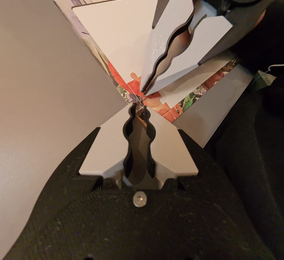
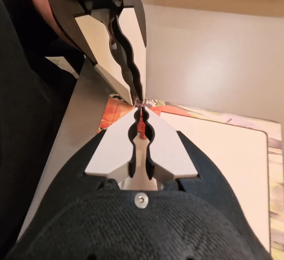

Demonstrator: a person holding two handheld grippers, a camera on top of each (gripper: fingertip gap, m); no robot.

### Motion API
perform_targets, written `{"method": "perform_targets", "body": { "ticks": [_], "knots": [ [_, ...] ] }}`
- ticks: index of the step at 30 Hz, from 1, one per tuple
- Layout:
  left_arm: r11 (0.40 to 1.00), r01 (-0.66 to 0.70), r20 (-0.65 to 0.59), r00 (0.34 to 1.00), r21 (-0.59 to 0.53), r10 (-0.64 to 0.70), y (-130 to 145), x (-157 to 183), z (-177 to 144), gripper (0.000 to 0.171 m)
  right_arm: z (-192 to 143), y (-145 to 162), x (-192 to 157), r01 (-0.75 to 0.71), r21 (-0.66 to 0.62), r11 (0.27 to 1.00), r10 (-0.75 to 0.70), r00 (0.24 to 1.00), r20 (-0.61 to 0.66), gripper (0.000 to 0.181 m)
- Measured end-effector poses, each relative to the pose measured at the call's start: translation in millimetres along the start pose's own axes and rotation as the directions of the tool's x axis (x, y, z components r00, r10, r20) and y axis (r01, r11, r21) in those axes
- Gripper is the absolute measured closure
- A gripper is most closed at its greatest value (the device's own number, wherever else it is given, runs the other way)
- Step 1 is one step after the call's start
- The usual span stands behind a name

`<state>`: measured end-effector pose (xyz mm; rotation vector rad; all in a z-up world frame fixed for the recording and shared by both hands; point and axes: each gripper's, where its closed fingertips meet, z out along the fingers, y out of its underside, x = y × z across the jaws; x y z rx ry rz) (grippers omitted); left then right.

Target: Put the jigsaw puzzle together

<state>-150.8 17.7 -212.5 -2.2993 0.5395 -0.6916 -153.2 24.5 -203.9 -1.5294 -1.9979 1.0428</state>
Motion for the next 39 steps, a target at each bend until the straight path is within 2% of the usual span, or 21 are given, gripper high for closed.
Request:
{"method": "perform_targets", "body": {
  "ticks": [5, 9, 19, 23, 28, 31, 36, 39],
  "knots": [
    [1.0, 0.001, -0.001, 1.0, 0.0, -0.001, -0.1, 0.0, 0.0, 0.162, 4.3, 6.6, -0.8, 0.02, -0.049, 0.999, -0.021, 1.0, -0.012, 0.18],
    [1.0, 0.001, -0.002, 1.0, 0.0, -0.001, -0.1, 0.1, -0.1, 0.162, 2.6, 4.4, -0.8, 0.012, -0.031, 0.999, -0.012, 1.0, -0.009, 0.18],
    [1.0, 0.001, -0.006, 1.0, 0.001, -0.001, -0.2, 0.8, -0.2, 0.162, -19.1, 4.9, 16.0, -0.019, 0.01, 1.0, 0.02, 0.995, -0.096, 0.181],
    [1.0, -0.014, -0.002, 1.0, 0.0, 0.014, 0.0, 1.7, -0.1, 0.162, -12.0, 17.8, 12.9, -0.035, -0.029, 0.999, 0.032, 0.996, -0.086, 0.181],
    [0.999, -0.027, -0.001, 1.0, 0.027, 0.027, -3.2, 3.2, -2.5, 0.161, -17.4, 8.2, 8.3, -0.017, 0.021, 1.0, 0.019, 0.997, -0.08, 0.181],
    [0.999, -0.031, -0.017, 0.999, 0.038, 0.032, -5.6, 7.4, -1.5, 0.16, -12.9, 18.2, 8.0, -0.029, -0.026, 0.999, 0.027, 0.997, -0.072, 0.18],
    [0.997, -0.059, -0.014, 0.998, 0.041, 0.059, -7.2, 11.1, 0.1, 0.16, -15.3, 11.0, 2.7, -0.013, 0.013, 1.0, 0.013, 0.998, -0.063, 0.181],
    [0.997, -0.055, -0.02, 0.998, 0.048, 0.056, -10.1, 12.4, 1.7, 0.16, -11.2, 18.3, 1.7, -0.025, -0.023, 0.999, 0.024, 0.998, -0.052, 0.18]
  ]
}}
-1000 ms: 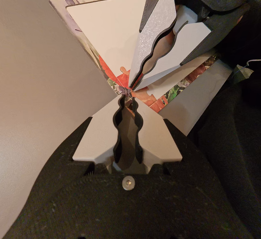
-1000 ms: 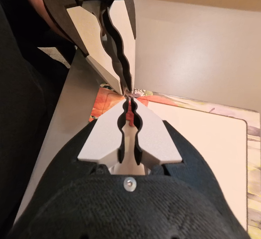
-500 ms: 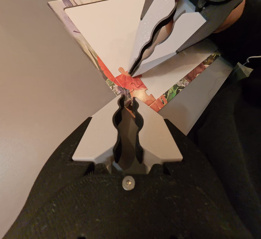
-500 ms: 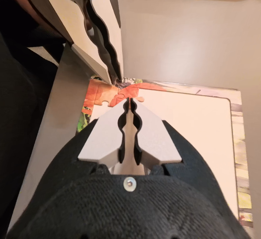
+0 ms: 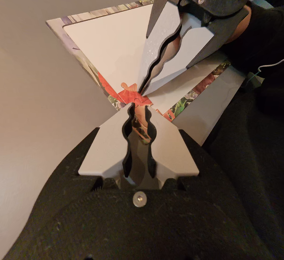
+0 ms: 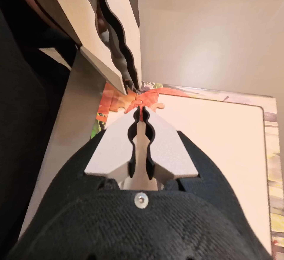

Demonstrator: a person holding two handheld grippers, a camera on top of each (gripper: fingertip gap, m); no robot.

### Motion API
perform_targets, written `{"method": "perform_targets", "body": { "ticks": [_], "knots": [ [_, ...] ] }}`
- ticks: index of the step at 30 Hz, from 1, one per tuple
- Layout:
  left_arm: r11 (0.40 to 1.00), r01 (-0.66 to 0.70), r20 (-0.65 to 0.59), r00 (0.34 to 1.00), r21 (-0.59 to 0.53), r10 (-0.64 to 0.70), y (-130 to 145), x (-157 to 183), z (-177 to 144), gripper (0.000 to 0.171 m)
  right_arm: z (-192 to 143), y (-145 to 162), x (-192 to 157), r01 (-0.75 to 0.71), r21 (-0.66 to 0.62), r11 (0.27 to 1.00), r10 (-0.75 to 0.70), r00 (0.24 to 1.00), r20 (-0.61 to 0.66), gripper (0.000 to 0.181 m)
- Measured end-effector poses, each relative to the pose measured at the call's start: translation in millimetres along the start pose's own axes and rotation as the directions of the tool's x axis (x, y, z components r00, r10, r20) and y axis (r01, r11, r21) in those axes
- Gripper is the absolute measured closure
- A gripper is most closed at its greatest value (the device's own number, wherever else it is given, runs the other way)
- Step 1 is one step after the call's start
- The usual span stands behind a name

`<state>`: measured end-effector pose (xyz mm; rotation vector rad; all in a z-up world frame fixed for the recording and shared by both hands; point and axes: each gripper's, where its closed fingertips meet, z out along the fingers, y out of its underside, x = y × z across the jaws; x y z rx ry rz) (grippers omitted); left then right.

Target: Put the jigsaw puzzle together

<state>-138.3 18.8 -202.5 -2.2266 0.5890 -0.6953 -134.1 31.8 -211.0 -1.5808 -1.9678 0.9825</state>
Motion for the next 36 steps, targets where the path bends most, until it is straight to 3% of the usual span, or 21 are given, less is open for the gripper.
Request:
{"method": "perform_targets", "body": {
  "ticks": [6, 12, 16, 21, 24, 29, 32, 36],
  "knots": [
    [0.999, 0.036, 0.039, 0.999, 0.006, -0.036, -3.7, -9.0, 2.4, 0.161, -1.7, -6.5, -9.8, -0.005, 0.041, 0.999, 0.003, 0.999, 0.047, 0.178],
    [0.998, 0.023, 0.088, 0.996, -0.051, -0.019, 3.5, -14.0, 6.5, 0.171, -0.7, 1.5, 2.4, 0.018, -0.007, 1.0, -0.018, 0.999, -0.047, 0.181],
    [0.999, 0.013, 0.097, 0.995, -0.053, -0.008, 3.7, -14.2, 6.5, 0.171, 4.2, -0.5, -15.2, 0.027, -0.004, 1.0, -0.027, 1.0, 0.011, 0.18],
    [0.998, 0.03, 0.086, 0.996, -0.054, -0.026, 4.2, -14.3, 6.4, 0.171, 2.7, -0.7, -4.8, 0.032, -0.026, 0.999, -0.035, 0.995, -0.097, 0.181],
    [0.998, 0.036, 0.083, 0.996, -0.055, -0.031, 4.6, -14.4, 6.4, 0.171, 8.5, -2.9, -23.0, 0.03, -0.005, 1.0, -0.03, 0.999, -0.014, 0.181],
    [0.997, 0.054, 0.081, 0.995, -0.054, -0.049, 5.8, -15.1, 5.4, 0.171, 2.2, -1.6, 4.0, -0.084, 0.025, 0.996, 0.086, 0.99, -0.112, 0.181],
    [0.997, 0.048, 0.09, 0.995, -0.054, -0.043, 6.0, -15.3, 5.2, 0.171, 6.8, -2.9, -12.7, -0.07, 0.01, 0.998, 0.07, 0.997, -0.028, 0.181],
    [0.997, 0.048, 0.09, 0.995, -0.053, -0.043, 6.1, -15.4, 4.9, 0.171, 3.8, -3.1, 7.1, -0.046, 0.005, 0.999, 0.046, 0.985, -0.166, 0.181]
  ]
}}
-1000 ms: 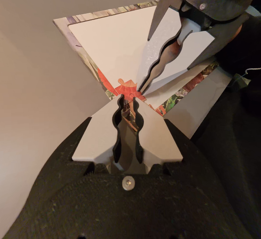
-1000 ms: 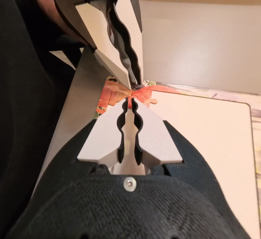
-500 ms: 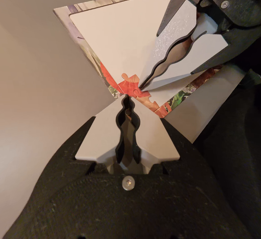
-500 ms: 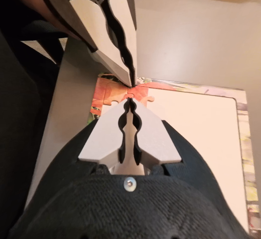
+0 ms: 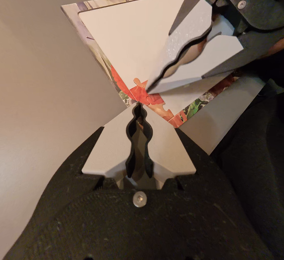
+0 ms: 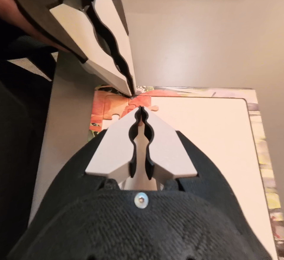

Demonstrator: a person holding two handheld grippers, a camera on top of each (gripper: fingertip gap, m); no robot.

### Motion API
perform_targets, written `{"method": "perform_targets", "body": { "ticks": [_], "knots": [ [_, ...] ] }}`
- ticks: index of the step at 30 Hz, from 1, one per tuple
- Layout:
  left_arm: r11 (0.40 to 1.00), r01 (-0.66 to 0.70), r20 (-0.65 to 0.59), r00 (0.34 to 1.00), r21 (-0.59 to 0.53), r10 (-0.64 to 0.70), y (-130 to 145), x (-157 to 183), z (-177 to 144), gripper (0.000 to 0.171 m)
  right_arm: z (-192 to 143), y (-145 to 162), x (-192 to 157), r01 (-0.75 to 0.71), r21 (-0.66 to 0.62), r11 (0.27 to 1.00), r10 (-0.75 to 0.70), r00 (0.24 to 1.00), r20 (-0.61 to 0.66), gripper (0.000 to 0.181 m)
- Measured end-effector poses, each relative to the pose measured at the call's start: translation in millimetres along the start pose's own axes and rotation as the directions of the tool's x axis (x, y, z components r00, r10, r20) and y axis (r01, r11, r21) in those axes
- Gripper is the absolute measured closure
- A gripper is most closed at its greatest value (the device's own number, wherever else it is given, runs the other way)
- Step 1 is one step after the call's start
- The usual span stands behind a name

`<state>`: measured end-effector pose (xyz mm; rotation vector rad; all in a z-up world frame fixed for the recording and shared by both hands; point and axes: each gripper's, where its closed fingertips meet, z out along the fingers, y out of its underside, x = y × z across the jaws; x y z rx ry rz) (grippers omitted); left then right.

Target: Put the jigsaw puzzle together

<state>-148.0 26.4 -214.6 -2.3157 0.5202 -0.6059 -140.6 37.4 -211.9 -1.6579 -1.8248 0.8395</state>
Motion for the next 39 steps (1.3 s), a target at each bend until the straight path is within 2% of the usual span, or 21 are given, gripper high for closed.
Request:
{"method": "perform_targets", "body": {
  "ticks": [4, 7, 13, 17, 20, 25, 28, 32, 36, 39],
  "knots": [
    [1.0, -0.028, 0.02, 0.999, -0.003, 0.028, 1.7, -0.6, -1.7, 0.171, 1.3, -0.4, -12.2, -0.006, 0.001, 1.0, 0.006, 0.996, 0.085, 0.181],
    [1.0, -0.031, 0.023, 0.999, -0.003, 0.031, 2.5, -1.7, -2.9, 0.171, 0.3, -0.5, 5.4, -0.008, 0.0, 1.0, 0.008, 1.0, -0.013, 0.181],
    [0.999, -0.05, 0.058, 0.997, 0.009, 0.049, 1.1, -7.9, -7.2, 0.171, -8.1, -1.5, 19.8, -0.009, 0.013, 1.0, 0.01, 0.997, -0.077, 0.181],
    [0.998, -0.009, 0.09, 0.996, 0.056, 0.004, -3.4, -23.0, -18.5, 0.171, -20.7, -5.7, 19.3, -0.046, 0.068, 0.997, 0.049, 0.998, -0.043, 0.181],
    [0.996, 0.019, 0.114, 0.993, 0.082, -0.028, -5.5, -34.3, -24.0, 0.171, -25.8, 6.4, 40.4, -0.084, 0.039, 0.996, 0.089, 0.984, -0.156, 0.181],
    [0.995, -0.033, 0.194, 0.981, 0.095, 0.014, -14.0, -50.8, -30.1, 0.171, -69.6, -9.3, 79.8, -0.078, 0.161, 0.984, 0.123, 0.95, -0.287, 0.18],
    [0.988, -0.061, 0.211, 0.977, 0.14, 0.031, -35.9, -57.5, -33.6, 0.171, -100.3, -12.2, 110.0, -0.018, 0.179, 0.984, 0.088, 0.916, -0.391, 0.179],
    [0.962, -0.151, 0.183, 0.977, 0.227, 0.11, -88.3, -46.5, -32.7, 0.171, -135.5, -9.6, 147.7, 0.073, 0.188, 0.979, 0.034, 0.861, -0.508, 0.175],
    [0.936, -0.233, 0.131, 0.97, 0.264, 0.204, -139.8, -39.3, -5.0, 0.171, -154.7, 3.7, 169.9, 0.065, 0.25, 0.966, 0.08, 0.845, -0.529, 0.166],
    [0.936, -0.237, 0.032, 0.971, 0.262, 0.237, -172.0, -33.8, 26.6, 0.171, -164.2, 17.2, 172.7, 0.024, 0.308, 0.951, 0.141, 0.854, -0.502, 0.165]
  ]
}}
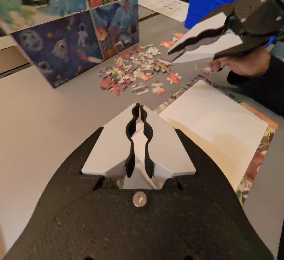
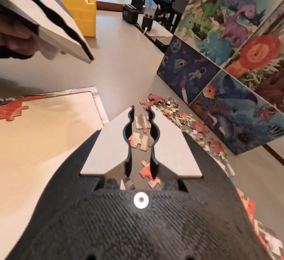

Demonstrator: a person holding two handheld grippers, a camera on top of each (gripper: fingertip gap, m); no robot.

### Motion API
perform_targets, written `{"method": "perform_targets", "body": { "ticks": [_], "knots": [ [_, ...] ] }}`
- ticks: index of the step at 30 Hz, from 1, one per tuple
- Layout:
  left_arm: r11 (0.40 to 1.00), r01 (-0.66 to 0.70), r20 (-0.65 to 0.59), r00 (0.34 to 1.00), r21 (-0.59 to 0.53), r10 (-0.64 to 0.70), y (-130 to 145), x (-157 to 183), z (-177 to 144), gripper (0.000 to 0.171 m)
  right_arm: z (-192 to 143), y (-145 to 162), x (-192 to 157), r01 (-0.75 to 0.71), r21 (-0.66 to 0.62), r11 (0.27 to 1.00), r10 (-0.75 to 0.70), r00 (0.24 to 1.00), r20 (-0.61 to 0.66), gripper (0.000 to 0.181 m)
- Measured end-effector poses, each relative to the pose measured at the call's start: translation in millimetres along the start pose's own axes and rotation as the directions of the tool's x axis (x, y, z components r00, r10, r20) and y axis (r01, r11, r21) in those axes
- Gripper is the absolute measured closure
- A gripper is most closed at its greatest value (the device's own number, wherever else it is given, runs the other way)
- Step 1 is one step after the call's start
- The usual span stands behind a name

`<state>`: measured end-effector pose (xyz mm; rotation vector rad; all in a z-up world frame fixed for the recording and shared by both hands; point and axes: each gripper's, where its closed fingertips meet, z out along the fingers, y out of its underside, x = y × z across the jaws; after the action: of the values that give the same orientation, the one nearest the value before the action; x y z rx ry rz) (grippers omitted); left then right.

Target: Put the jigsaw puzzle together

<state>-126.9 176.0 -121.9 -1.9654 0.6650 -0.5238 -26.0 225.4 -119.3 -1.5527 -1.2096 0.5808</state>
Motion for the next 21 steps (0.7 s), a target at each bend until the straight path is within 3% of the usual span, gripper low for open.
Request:
{"method": "perform_targets", "body": {
  "ticks": [4, 7, 10, 12, 14, 17, 21],
  "knots": [
    [0.999, 0.008, -0.113, 0.993, -0.042, -0.013, -11.1, -1.1, 50.5, 0.171, -7.8, 4.7, 21.3, -0.1, 0.028, 0.995, 0.101, 0.994, -0.037, 0.141],
    [0.999, 0.018, -0.174, 0.985, -0.043, -0.025, -5.4, 3.5, 72.3, 0.171, -10.2, 7.7, 28.3, -0.143, 0.023, 0.989, 0.144, 0.989, -0.045, 0.137],
    [1.0, -0.003, -0.155, 0.988, 0.025, 0.007, 2.8, 1.6, 64.7, 0.171, -12.6, 8.4, 33.2, -0.134, 0.02, 0.991, 0.135, 0.988, -0.072, 0.132],
    [0.995, 0.034, -0.185, 0.983, 0.091, -0.016, -3.2, 3.6, 52.6, 0.171, -9.0, 8.8, 26.3, -0.157, 0.033, 0.987, 0.158, 0.987, -0.035, 0.105],
    [0.987, 0.073, -0.225, 0.974, 0.142, -0.04, -15.9, 4.9, 43.2, 0.171, -1.0, 15.5, 18.6, -0.193, 0.017, 0.981, 0.193, 0.981, -0.005, 0.098],
    [0.992, 0.025, -0.173, 0.985, 0.126, -0.003, -9.4, -4.5, 44.5, 0.167, -1.6, 30.8, 32.0, -0.144, -0.058, 0.988, 0.138, 0.986, -0.093, 0.104],
    [0.998, 0.011, -0.091, 0.996, 0.066, -0.005, 6.5, -19.2, 55.9, 0.138, -31.1, 18.4, 65.7, -0.111, 0.061, 0.992, 0.122, 0.966, -0.228, 0.138]
  ]
}}
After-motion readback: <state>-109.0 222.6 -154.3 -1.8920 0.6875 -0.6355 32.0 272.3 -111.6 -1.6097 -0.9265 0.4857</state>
